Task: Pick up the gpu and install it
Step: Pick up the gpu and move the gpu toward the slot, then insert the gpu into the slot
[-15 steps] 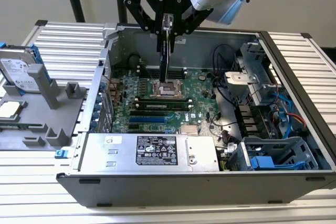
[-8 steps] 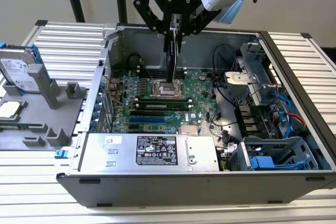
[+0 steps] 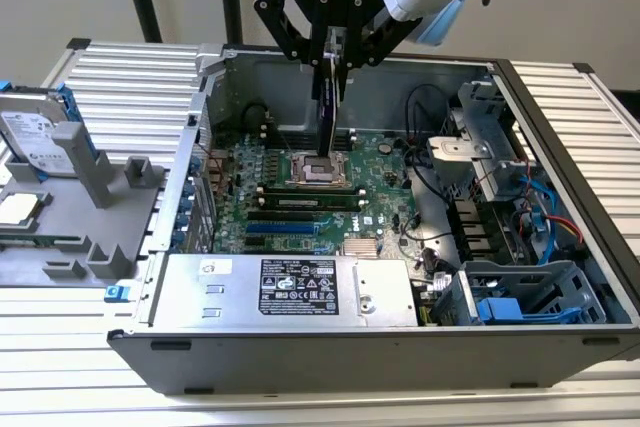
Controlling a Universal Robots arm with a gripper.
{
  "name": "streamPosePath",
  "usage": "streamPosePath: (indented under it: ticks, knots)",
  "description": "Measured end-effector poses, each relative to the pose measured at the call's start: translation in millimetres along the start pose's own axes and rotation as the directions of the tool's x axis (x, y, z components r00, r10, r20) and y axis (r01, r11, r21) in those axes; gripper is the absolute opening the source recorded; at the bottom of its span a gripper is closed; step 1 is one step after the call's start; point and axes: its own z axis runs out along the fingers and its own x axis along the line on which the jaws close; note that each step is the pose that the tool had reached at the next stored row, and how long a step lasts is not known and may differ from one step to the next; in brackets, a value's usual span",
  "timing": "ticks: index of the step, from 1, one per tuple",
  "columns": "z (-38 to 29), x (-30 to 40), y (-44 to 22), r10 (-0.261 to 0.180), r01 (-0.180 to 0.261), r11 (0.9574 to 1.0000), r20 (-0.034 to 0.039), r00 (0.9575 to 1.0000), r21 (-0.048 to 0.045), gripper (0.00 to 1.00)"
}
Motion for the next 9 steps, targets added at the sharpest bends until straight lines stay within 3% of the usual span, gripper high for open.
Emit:
streamPosePath:
  ticks: [9]
  knots:
    - [0.0, -0.4, 0.0, 0.000, 0.000, 1.0000, 0.0000, 1.0000, 0.0000, 0.00]
